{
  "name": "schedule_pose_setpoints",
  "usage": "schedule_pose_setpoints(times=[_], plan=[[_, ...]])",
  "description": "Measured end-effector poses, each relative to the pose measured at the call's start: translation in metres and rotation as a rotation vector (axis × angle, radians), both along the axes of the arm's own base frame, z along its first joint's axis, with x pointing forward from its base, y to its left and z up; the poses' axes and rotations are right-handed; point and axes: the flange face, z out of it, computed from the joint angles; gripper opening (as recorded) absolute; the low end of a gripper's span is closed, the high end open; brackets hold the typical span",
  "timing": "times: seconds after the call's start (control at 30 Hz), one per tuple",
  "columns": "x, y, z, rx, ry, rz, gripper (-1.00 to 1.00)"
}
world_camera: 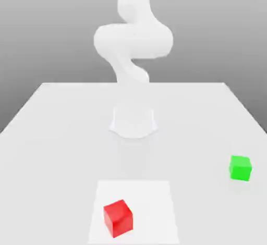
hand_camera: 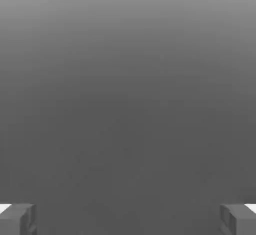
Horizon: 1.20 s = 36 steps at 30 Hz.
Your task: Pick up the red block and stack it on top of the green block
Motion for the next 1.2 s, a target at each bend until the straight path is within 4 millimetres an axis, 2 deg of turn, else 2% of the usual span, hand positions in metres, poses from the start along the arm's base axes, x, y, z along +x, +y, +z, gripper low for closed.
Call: schedule_pose_setpoints(times=[0.1,0.2,0.4,0.57,0.8,0.93,0.97,1.2], plan=[[0.037,-0.005,-0.055,-0.012,0.094,0.064,0.0],[0.066,-0.008,-0.112,-0.027,0.182,0.123,0.0],[0.098,-0.011,-0.232,-0.067,0.355,0.234,0.0],[0.102,-0.014,-0.331,-0.113,0.497,0.322,0.0],[0.076,-0.027,-0.455,-0.193,0.685,0.432,0.0],[0.074,-0.028,-0.506,-0.201,0.7,0.442,0.0],[0.073,-0.029,-0.518,-0.2,0.701,0.442,-1.0],[0.073,-0.029,-0.521,-0.2,0.703,0.443,-1.0]])
